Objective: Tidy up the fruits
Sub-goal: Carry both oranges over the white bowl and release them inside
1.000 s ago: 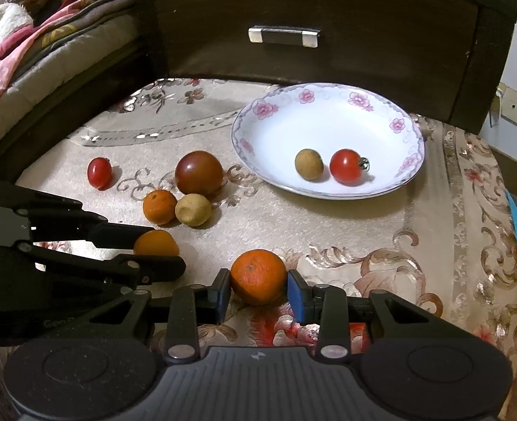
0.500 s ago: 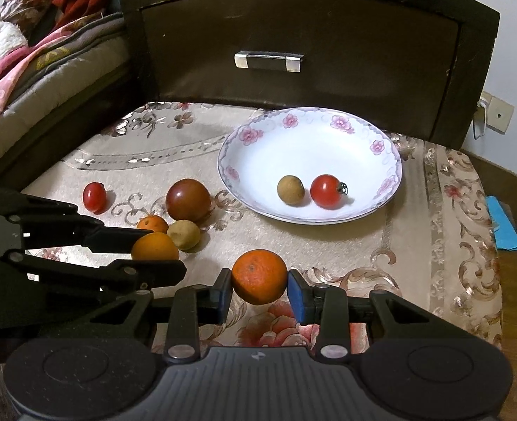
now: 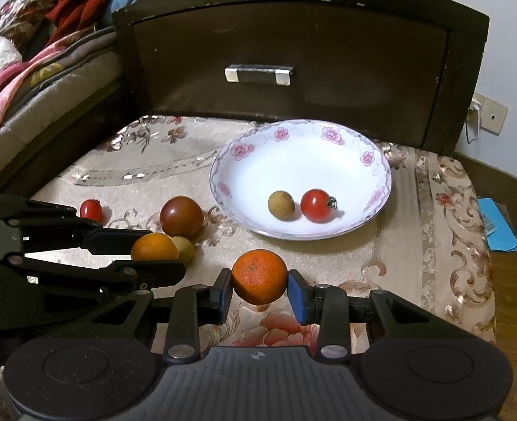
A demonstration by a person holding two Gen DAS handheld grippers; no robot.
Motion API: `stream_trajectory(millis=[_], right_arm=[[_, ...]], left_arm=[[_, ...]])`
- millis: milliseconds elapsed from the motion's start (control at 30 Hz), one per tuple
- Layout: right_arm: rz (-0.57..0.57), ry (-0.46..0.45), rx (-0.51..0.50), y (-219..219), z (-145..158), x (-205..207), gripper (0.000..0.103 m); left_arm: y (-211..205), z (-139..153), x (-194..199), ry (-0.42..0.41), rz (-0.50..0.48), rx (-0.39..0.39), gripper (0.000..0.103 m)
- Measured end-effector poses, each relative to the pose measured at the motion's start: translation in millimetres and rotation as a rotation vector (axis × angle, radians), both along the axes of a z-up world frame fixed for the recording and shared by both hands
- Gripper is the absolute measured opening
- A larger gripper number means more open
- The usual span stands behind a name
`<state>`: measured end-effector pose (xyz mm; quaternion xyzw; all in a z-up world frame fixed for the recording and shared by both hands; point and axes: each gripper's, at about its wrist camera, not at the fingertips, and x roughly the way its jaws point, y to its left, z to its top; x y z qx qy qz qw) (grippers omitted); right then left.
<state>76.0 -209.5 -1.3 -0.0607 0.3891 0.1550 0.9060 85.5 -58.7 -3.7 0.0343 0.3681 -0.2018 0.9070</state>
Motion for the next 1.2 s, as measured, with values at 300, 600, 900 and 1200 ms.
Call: stream_trajectory(millis=[300,600,900,1200], right_arm=[[-0.043,-0.042,0.032,-6.4,13.0,15.5,0.03],[-0.092,-0.057,0.059,-22.0,15.0,43.5,0.03],[-0.102,-0.063,0.047,-23.6,4.8,73.4,0.031],[-0.101,-0.067,0.04,-26.4,-2.1,89.5,0.032]], left_arm=[[-5.5,14.9,19.6,-0.043,0.019,-0.035,0.038],[-20.5,12.1,51.9,-0.066,0.027,-0.023,0.037],[-22.4,1.0,80.6,-0.057,0.047,-0.022,0.037],[-21.6,-7.3,93.3,-0.045,0.066,-0.036,0.037]])
